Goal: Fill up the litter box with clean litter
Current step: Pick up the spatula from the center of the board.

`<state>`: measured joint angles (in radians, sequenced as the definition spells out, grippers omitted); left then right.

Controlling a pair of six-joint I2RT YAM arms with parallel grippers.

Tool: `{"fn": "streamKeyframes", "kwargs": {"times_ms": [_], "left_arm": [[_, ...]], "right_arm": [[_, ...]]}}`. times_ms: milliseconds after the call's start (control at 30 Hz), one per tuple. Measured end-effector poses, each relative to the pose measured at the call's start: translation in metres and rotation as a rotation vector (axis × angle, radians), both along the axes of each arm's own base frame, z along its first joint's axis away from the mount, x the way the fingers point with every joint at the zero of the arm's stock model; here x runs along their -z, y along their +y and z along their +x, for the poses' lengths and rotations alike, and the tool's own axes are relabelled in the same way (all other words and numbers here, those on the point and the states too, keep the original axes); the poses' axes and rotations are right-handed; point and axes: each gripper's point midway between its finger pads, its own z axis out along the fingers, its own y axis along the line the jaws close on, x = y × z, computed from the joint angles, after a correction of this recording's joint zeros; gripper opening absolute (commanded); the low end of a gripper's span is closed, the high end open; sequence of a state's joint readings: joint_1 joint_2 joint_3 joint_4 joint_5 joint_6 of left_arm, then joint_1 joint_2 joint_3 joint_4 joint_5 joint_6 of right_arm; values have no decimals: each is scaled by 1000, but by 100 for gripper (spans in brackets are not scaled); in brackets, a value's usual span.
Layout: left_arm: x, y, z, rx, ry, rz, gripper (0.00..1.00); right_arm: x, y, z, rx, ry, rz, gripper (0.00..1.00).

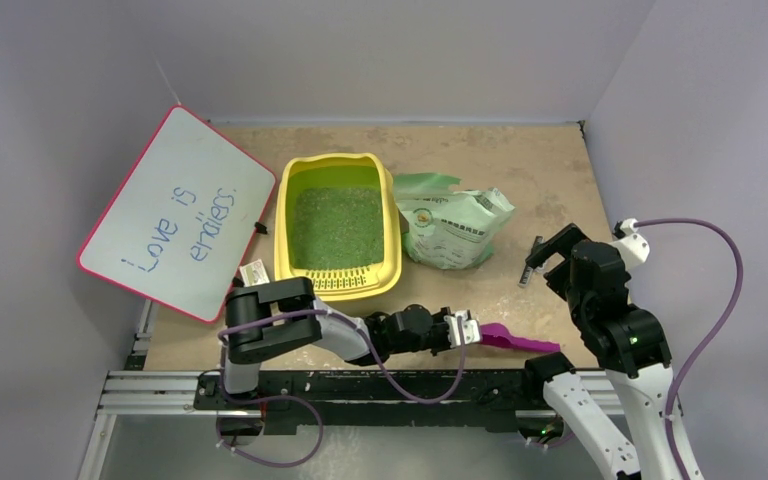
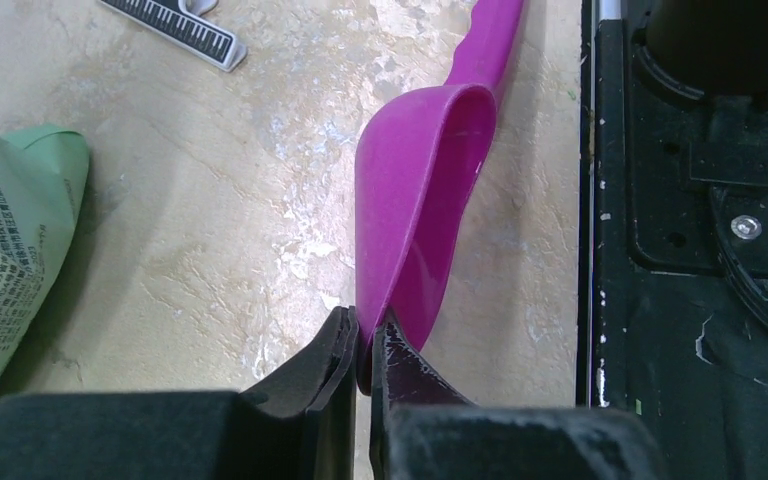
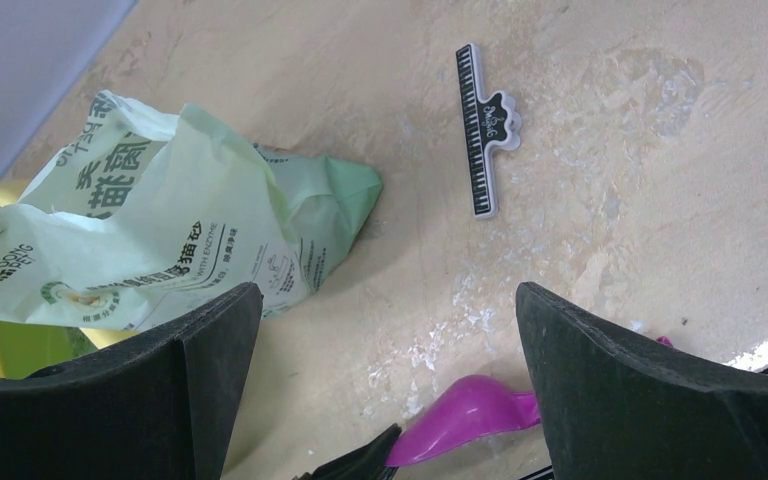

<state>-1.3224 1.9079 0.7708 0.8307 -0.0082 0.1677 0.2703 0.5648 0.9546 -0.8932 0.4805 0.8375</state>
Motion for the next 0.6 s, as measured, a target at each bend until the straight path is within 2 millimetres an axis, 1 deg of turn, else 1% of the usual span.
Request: {"fn": "streamKeyframes", "kwargs": {"times_ms": [167, 200, 233, 267, 367, 433, 533, 600], "left_arm": [[-11, 0, 1, -8, -7, -13, 0], [-15, 1, 2, -15, -9, -18, 0], [-24, 4, 4, -30, -16, -28, 0], [-27, 4, 4, -34, -18, -33, 0], [-50, 13, 12, -78, -36, -49, 0], [-71, 20, 18, -101, -42, -63, 0], [-104, 35, 36, -136, -36, -90, 0], [-126, 52, 55, -174, -26, -111, 0]], "right_arm": [[-2, 0, 1, -5, 4, -9, 99], [-2, 0, 2, -8, 5, -13, 99], [-4, 0, 3, -11, 4, -15, 99], [-6, 1, 4, -15, 3, -21, 99], [-13, 2, 10, -48, 0, -50, 99], [-20, 7, 15, -92, -6, -71, 99], [-40, 16, 26, -165, -25, -100, 99], [-60, 23, 37, -220, -46, -126, 99]]}}
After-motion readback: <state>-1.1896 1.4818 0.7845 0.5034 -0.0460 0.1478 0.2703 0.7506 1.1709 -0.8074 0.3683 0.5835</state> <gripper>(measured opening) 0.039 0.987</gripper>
